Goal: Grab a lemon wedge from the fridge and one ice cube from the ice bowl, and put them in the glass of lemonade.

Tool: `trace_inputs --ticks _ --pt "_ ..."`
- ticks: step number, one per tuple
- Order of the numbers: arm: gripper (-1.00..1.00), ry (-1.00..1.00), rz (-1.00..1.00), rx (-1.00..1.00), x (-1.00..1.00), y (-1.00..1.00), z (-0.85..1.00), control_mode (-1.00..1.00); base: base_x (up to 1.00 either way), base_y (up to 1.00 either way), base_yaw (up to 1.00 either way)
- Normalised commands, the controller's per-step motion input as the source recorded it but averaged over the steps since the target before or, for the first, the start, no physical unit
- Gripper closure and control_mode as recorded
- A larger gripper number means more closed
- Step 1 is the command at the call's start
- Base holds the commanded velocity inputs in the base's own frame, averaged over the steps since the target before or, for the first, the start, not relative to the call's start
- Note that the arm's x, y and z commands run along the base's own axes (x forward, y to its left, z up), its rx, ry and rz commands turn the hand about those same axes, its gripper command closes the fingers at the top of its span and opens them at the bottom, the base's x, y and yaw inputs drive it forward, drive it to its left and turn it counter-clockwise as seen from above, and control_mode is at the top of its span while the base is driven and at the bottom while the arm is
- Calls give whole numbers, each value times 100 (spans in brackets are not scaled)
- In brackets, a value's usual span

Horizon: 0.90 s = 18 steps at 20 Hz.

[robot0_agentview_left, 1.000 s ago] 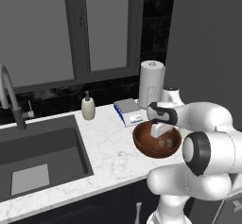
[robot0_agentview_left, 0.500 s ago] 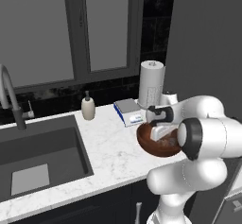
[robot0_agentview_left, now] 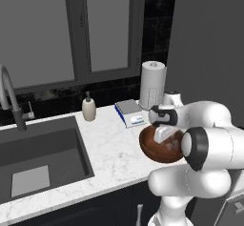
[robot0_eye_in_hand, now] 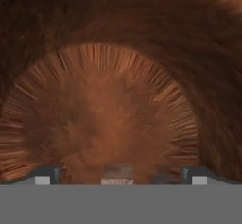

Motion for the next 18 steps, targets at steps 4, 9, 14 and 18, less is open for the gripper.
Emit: trace_inputs --ticks 4,9,14,18 --pt "-100 -13 0 3 -53 -7 0 -100 0 0 0" --pt "-100 -12 1 1 -8 4 -12 -100 0 0 0" --pt "-100 0 9 -1 0 0 0 -100 0 0 0" --pt "-100 0 4 -4 24 0 0 -100 0 0 0"
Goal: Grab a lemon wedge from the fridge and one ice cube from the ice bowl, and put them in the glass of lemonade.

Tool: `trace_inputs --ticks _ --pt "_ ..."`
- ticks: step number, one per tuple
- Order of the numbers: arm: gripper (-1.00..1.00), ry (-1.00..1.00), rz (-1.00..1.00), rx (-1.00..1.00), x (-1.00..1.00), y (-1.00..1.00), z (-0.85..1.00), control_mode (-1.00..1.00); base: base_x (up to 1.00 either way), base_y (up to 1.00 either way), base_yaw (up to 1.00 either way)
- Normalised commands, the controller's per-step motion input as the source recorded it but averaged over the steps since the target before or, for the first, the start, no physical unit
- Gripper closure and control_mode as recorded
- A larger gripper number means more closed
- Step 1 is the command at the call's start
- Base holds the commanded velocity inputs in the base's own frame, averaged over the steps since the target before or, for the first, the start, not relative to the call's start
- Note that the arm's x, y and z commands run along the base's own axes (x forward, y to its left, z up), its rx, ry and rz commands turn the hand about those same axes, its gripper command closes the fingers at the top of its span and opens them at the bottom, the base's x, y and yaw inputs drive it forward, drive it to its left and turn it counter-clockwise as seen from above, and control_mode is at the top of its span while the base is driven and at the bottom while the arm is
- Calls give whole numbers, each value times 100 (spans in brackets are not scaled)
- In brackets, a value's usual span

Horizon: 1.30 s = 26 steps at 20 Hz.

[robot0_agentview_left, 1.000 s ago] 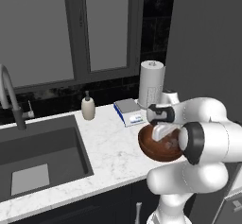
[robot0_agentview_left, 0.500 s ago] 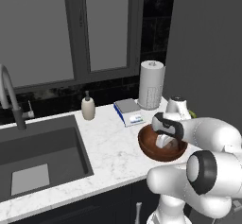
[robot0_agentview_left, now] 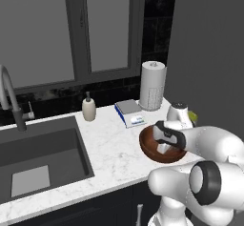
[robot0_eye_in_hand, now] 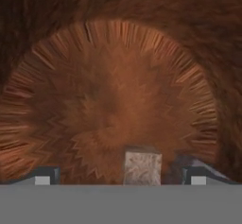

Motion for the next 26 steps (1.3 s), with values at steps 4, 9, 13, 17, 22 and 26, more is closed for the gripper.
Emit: trace_inputs --ticks 4,9,13,17,22,26 --pt "-100 3 1 -3 20 0 1 -100 0 0 0" --pt "-100 4 0 -2 12 0 -4 -100 0 0 0" --pt "-100 4 0 0 0 -18 -2 -100 0 0 0" --pt "-100 0 0 0 -3 -23 0 -100 0 0 0" --pt "-100 0 0 0 -2 -9 -15 -100 0 0 0" --pt "-100 0 0 0 -14 0 -20 -100 0 0 0"
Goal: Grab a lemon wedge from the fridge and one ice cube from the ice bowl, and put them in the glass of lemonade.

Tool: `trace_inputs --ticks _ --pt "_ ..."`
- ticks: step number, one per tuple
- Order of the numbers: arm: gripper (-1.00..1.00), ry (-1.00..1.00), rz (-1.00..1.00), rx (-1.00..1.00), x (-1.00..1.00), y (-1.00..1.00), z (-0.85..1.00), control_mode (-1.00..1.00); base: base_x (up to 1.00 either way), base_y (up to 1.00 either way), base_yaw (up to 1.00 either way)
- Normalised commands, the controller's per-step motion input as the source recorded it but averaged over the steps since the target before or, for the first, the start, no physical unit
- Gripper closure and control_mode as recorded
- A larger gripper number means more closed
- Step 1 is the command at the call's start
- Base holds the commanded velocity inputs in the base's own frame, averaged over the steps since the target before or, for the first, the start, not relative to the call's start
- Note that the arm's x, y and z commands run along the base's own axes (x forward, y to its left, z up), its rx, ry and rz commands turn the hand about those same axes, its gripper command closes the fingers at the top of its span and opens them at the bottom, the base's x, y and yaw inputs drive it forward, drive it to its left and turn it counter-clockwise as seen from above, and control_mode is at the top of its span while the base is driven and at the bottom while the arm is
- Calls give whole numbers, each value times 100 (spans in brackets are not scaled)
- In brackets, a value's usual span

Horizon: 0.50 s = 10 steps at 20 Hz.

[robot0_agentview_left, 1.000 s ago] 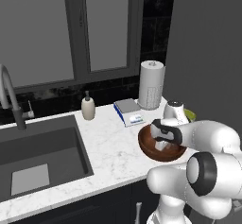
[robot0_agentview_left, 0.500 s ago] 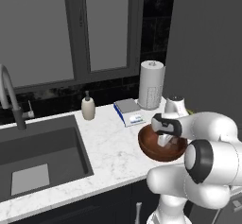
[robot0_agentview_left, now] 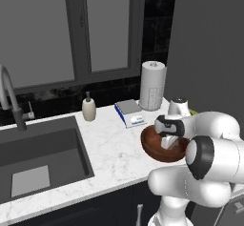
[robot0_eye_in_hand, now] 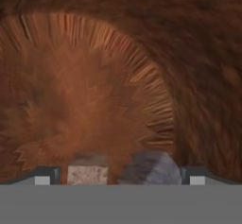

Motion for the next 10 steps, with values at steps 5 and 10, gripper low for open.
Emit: trace_inputs --ticks 5,10 --pt "-100 -3 0 0 -25 0 -14 -100 0 0 0" --pt "-100 -6 0 0 -27 10 -27 -100 0 0 0"
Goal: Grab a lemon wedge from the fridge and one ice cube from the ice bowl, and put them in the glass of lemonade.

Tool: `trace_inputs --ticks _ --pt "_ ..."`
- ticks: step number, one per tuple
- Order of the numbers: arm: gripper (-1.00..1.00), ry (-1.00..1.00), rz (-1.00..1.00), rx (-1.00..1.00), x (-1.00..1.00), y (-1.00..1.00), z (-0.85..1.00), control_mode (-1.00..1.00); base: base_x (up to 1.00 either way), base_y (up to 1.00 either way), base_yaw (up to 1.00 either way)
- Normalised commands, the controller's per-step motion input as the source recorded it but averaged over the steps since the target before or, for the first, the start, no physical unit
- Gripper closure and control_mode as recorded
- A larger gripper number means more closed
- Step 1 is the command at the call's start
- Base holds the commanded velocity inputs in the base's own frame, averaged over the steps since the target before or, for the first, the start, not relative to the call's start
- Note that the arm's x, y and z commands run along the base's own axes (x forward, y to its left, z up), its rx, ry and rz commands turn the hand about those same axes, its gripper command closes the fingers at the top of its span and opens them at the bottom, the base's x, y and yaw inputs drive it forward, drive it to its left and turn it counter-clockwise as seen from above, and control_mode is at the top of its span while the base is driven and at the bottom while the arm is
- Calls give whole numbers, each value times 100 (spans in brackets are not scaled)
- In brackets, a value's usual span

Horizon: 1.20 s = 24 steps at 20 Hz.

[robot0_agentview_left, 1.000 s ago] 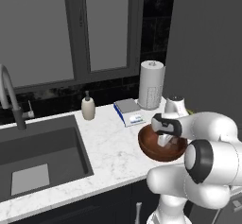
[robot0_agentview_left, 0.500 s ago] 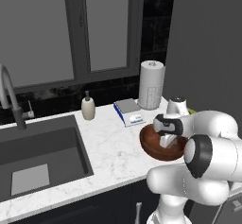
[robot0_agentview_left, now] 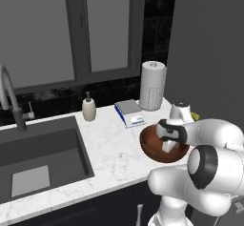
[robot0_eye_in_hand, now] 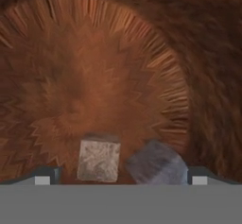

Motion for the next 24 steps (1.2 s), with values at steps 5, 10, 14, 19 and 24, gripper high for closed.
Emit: trace_inputs --ticks 5,10,14,19,24 --pt "-100 -8 0 0 -5 18 -32 -100 0 0 0" --pt "-100 -6 0 -2 0 4 -25 -100 0 0 0" --pt "-100 -2 0 0 -9 0 -27 -100 0 0 0" --pt "-100 -3 0 0 -45 0 -6 -100 0 0 0" --pt "-100 -2 0 0 -51 7 -11 -100 0 0 0"
